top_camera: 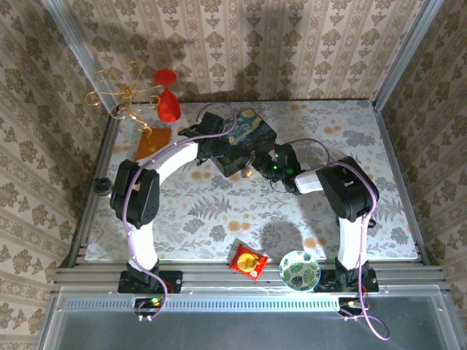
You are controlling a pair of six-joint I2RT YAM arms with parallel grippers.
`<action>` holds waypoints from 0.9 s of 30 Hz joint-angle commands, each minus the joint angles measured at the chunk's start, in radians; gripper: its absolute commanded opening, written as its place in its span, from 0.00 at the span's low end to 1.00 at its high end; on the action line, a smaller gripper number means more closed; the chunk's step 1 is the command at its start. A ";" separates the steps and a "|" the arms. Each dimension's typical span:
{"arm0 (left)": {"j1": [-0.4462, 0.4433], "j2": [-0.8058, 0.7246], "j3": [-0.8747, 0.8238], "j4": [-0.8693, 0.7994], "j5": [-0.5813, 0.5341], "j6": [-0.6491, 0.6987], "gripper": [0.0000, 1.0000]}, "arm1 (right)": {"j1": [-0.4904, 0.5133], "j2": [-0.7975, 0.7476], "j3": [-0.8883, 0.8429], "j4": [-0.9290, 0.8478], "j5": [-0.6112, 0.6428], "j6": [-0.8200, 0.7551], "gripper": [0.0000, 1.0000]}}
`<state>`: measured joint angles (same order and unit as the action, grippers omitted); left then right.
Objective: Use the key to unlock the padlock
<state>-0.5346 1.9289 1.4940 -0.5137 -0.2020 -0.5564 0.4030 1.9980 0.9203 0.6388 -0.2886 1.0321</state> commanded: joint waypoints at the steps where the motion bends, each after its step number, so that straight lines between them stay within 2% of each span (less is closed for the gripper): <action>1: 0.008 0.039 0.002 -0.046 0.004 0.019 1.00 | 0.014 0.011 0.027 0.051 -0.017 0.002 0.23; 10: 0.008 0.039 0.003 -0.046 0.009 0.016 1.00 | 0.022 0.047 0.046 0.042 -0.024 0.008 0.26; 16: 0.009 0.036 0.001 -0.046 0.014 0.013 1.00 | 0.025 0.075 0.051 0.071 -0.025 0.020 0.19; 21: 0.008 0.036 0.002 -0.049 0.014 0.013 1.00 | 0.026 0.089 0.048 0.147 -0.041 0.028 0.20; 27: 0.008 0.039 0.003 -0.049 0.015 0.011 1.00 | 0.028 0.106 0.060 0.142 -0.041 0.030 0.23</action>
<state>-0.5293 1.9293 1.4940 -0.5095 -0.1940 -0.5564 0.4217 2.0808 0.9497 0.7322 -0.3225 1.0546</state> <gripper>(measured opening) 0.999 0.235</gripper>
